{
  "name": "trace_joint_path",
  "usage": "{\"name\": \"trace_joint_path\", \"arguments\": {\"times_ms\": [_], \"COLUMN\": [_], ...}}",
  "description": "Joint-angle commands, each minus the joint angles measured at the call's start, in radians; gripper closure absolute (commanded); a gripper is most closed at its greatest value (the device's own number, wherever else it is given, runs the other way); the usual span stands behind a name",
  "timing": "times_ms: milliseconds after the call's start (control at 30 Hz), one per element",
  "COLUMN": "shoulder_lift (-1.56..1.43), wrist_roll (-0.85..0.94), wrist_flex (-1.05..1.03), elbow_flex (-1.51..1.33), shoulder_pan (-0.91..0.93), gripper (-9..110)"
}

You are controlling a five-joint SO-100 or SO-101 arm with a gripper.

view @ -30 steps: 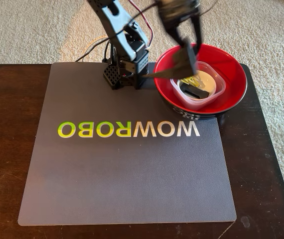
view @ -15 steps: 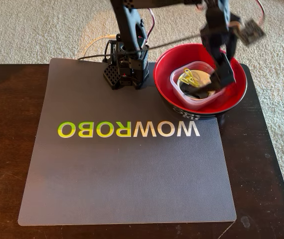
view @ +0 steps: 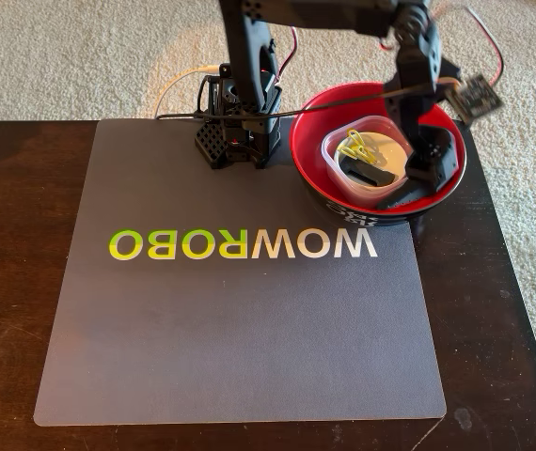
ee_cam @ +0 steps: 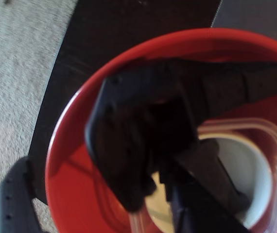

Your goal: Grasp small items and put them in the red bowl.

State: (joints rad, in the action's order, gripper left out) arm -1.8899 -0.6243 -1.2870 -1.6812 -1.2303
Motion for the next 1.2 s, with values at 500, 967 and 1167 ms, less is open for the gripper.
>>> {"name": "trace_joint_path", "arguments": {"times_ms": [500, 967, 1167], "shoulder_lift": [-0.471, -0.117, -0.011], "wrist_roll": [0.414, 0.244, 0.25], "wrist_flex": [-0.224, 0.262, 0.462], "elbow_flex": [-0.002, -0.167, -0.175], "shoulder_pan": [1.097, 1.583, 1.661], "gripper": [67, 68, 73]}}
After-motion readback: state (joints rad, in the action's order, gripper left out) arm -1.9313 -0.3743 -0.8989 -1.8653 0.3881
